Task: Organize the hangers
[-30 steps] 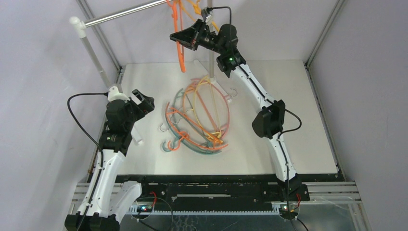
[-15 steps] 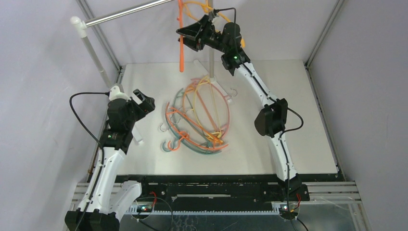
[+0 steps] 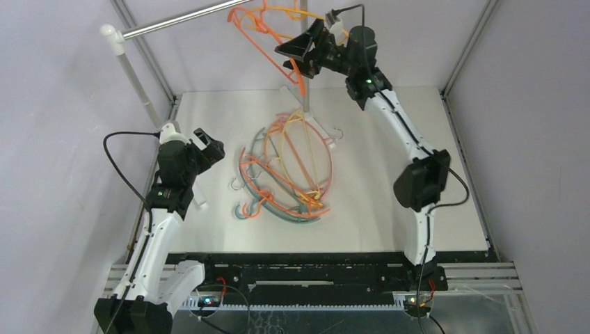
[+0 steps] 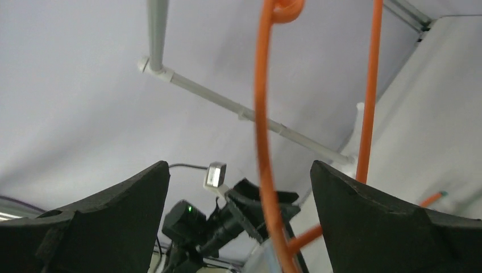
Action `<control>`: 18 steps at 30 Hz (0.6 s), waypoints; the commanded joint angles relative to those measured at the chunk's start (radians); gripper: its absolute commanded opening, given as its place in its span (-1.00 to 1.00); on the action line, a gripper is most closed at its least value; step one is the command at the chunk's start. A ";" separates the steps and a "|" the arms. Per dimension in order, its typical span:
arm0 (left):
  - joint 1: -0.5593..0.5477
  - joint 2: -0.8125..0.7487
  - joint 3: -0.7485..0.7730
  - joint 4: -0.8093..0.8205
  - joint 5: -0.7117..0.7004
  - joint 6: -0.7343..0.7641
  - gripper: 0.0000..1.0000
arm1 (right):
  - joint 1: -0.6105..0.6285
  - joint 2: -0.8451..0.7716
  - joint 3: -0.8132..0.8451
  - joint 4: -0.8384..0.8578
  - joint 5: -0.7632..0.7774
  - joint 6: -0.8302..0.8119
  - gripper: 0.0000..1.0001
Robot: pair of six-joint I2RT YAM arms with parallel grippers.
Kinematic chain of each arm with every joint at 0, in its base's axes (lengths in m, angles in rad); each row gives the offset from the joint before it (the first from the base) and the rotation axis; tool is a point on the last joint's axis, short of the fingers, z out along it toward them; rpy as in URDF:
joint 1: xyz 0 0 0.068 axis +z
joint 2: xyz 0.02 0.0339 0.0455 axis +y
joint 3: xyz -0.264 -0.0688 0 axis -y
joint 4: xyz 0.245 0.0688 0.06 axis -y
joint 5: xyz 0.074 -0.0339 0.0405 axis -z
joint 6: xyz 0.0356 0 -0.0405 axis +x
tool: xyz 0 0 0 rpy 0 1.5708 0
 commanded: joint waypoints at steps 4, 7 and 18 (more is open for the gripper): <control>-0.004 0.039 0.076 0.048 -0.005 0.014 0.96 | -0.075 -0.389 -0.356 -0.159 0.080 -0.331 1.00; -0.005 0.052 0.083 0.042 -0.008 0.024 0.97 | -0.104 -0.492 -0.497 -0.268 0.139 -0.455 1.00; -0.005 0.144 0.094 0.041 0.001 0.009 0.99 | 0.019 -0.760 -0.666 -0.661 0.320 -0.901 0.98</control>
